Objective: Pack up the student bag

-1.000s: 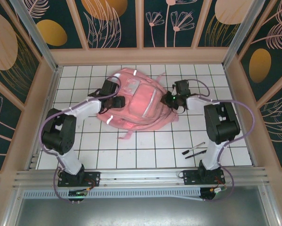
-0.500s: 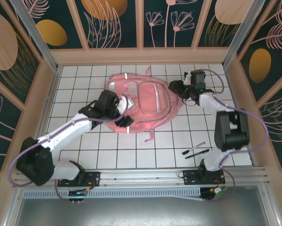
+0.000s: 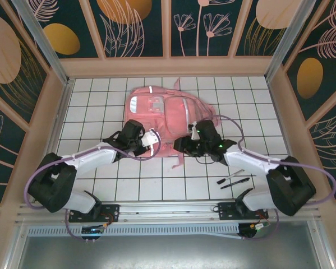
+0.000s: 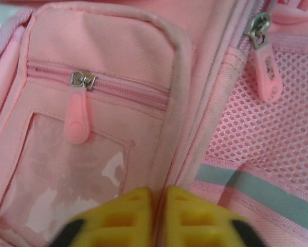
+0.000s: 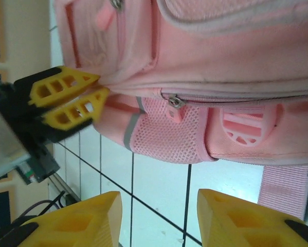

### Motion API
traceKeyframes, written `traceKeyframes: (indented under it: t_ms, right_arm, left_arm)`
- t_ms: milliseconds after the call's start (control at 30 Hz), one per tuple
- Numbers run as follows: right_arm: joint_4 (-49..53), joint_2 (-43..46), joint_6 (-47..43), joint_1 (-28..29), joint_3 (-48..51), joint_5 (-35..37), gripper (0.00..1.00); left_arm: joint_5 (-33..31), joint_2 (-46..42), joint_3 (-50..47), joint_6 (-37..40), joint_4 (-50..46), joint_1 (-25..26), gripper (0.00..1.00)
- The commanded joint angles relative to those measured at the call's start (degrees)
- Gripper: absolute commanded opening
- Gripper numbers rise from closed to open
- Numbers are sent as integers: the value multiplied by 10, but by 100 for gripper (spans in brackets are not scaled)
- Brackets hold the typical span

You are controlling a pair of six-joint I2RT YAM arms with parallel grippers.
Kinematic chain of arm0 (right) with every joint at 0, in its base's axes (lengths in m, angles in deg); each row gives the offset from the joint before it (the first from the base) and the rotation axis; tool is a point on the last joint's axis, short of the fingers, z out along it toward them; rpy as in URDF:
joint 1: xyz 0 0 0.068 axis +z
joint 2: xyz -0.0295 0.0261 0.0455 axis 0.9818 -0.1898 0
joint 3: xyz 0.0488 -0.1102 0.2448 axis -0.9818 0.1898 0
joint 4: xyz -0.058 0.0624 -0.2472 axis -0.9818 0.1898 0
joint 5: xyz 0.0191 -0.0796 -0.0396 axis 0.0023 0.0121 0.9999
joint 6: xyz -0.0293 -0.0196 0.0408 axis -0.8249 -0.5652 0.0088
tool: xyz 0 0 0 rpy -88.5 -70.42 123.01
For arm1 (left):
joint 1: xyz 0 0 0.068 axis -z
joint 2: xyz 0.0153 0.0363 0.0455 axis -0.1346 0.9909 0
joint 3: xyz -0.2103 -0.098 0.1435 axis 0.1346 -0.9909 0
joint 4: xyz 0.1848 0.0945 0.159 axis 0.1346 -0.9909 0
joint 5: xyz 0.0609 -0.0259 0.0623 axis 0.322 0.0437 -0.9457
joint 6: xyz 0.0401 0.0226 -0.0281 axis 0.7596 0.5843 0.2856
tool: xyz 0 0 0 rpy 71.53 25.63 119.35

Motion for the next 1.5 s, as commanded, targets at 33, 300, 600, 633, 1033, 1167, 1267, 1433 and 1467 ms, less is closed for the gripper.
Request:
traceKeyframes:
  t_ms: [33, 300, 600, 633, 1033, 1167, 1267, 1433, 1467]
  right_arm:
    - [-20, -62, 6, 30, -69, 52, 44]
    - [59, -160, -5, 80, -160, 237, 44]
    - [217, -196, 11, 147, -227, 369, 44]
    - [212, -183, 11, 146, -218, 357, 44]
    - [111, -123, -1, 106, -122, 236, 44]
    - [107, -137, -4, 107, -136, 235, 44]
    - [117, -153, -7, 108, -156, 256, 43]
    - [132, -156, 2, 107, -173, 299, 43]
    - [134, -156, 1, 106, -175, 301, 43]
  left_arm:
    - [22, 14, 14, -27, 4, -2, 0]
    - [115, -61, 4, -79, 19, -3, 0]
    - [159, -45, 0, -51, -15, -6, 32]
    - [185, -51, -2, -36, -29, -13, 51]
    - [4, 19, 1, 24, 48, -29, 90]
    - [-17, 54, 36, -4, 30, -29, 60]
    - [-6, 74, 45, -10, 17, -29, 37]
    - [78, 70, 53, -13, -25, -29, 39]
    - [98, 61, 49, -10, -26, -29, 48]
